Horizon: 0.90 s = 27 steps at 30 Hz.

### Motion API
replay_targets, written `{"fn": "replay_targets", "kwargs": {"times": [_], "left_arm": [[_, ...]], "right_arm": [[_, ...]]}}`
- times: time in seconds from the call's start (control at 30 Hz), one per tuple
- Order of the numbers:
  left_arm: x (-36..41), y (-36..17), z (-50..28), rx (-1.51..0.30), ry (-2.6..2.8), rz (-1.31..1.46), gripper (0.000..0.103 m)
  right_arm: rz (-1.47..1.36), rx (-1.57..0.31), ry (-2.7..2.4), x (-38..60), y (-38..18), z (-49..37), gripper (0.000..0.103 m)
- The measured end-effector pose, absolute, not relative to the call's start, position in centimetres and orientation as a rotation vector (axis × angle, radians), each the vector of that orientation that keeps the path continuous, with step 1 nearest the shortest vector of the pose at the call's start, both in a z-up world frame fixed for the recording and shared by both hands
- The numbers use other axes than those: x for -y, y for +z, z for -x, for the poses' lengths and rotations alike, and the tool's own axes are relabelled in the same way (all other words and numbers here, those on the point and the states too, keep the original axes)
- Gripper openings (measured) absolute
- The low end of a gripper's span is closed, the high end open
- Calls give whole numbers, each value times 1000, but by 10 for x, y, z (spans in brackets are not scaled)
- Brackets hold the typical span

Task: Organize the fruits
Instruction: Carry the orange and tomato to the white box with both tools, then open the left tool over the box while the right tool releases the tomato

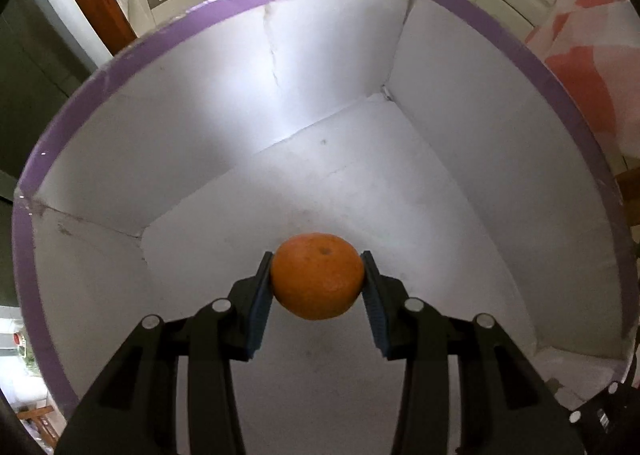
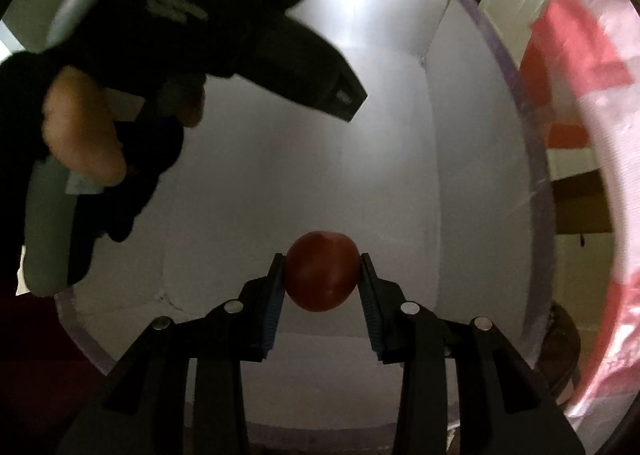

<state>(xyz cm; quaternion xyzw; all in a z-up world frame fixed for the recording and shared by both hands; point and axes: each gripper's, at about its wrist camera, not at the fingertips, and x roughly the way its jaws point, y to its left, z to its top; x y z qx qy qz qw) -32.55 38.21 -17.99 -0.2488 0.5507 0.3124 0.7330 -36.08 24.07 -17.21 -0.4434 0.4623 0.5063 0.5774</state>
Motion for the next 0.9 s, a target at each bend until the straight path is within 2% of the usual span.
{"fn": "replay_targets", "kwargs": {"times": [0.03, 0.1, 0.13, 0.17, 0.2, 0.33, 0.7, 0.8, 0.9], "left_arm": [[-382, -180, 324, -1213, 685, 548, 43], [-384, -180, 325, -1216, 682, 557, 50], [-385, -179, 325, -1209, 686, 559, 65], [-385, -178, 327, -1200, 695, 559, 75], [-385, -174, 325, -1189, 707, 557, 77], [-387, -171, 329, -1183, 715, 568, 80], [-381, -172, 314, -1220, 660, 547, 84], [-374, -162, 313, -1225, 636, 536, 84], [-372, -132, 312, -1130, 656, 488, 84]], "right_arm": [[1042, -1095, 1176, -240, -174, 361, 37], [1058, -1124, 1145, -237, -180, 361, 38], [1062, -1131, 1135, -236, -182, 362, 39], [1064, -1134, 1129, -234, -182, 362, 46], [1063, -1134, 1125, -232, -182, 364, 54], [1121, -1117, 1089, -223, -182, 370, 62], [1174, -1152, 1064, -184, -170, 376, 61], [1167, -1129, 1040, -174, -160, 375, 66], [1044, -1073, 1079, -162, -128, 370, 66]]}}
